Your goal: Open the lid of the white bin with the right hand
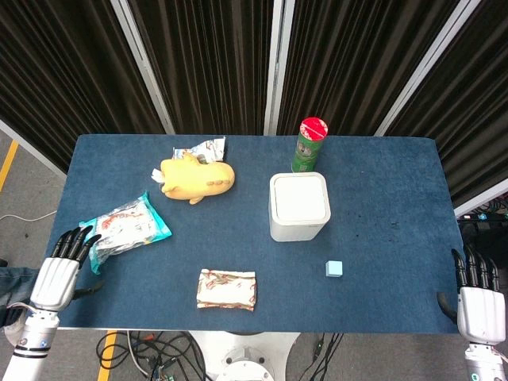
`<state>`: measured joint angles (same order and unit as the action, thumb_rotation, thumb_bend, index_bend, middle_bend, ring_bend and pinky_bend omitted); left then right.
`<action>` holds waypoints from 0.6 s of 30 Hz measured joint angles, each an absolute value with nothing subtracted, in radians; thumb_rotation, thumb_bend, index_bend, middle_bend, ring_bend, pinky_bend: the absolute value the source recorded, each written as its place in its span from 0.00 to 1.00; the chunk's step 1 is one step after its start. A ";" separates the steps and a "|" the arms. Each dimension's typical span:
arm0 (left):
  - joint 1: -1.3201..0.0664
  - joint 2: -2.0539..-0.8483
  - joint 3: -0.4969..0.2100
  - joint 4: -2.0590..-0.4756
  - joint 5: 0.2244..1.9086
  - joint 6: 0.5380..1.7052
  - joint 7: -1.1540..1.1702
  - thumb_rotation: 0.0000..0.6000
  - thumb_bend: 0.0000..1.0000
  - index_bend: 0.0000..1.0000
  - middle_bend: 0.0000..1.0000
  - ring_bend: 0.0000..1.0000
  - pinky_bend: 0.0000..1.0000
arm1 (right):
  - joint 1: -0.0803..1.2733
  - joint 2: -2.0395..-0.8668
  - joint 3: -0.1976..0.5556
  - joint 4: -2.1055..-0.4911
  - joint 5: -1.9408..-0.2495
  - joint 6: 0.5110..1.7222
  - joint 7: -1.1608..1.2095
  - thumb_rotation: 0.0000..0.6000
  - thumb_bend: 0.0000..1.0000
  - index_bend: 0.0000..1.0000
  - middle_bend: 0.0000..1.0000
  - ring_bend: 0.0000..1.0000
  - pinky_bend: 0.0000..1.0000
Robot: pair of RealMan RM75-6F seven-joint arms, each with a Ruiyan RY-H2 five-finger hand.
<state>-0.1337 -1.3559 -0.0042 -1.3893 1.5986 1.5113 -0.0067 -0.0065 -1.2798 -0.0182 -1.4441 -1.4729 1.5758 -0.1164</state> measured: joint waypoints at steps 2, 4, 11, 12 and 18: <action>-0.133 -1.357 -0.003 -1.388 1.598 1.511 -0.005 1.00 0.04 0.13 0.05 0.00 0.08 | -0.003 -1.273 -0.017 -1.452 -1.477 1.562 -0.101 1.00 0.15 0.00 0.00 0.00 0.00; -0.133 -1.357 -0.005 -1.388 1.598 1.514 -0.005 1.00 0.04 0.13 0.05 0.00 0.08 | -0.001 -1.269 -0.016 -1.458 -1.481 1.554 -0.101 1.00 0.16 0.00 0.00 0.00 0.00; -0.135 -1.348 -0.010 -1.400 1.598 1.518 -0.005 1.00 0.04 0.13 0.05 0.00 0.08 | 0.028 -1.248 -0.005 -1.511 -1.514 1.529 -0.112 1.00 0.16 0.00 0.00 0.00 0.00; -0.135 -1.348 -0.009 -1.400 1.598 1.518 -0.008 1.00 0.04 0.13 0.05 0.00 0.08 | 0.035 -1.245 -0.001 -1.520 -1.520 1.525 -0.117 1.00 0.16 0.00 0.00 0.00 0.00; -0.129 -1.350 -0.003 -1.384 1.598 1.520 -0.022 1.00 0.04 0.13 0.05 0.00 0.08 | 0.094 -1.228 0.028 -1.591 -1.600 1.517 -0.211 1.00 0.16 0.00 0.00 0.00 0.00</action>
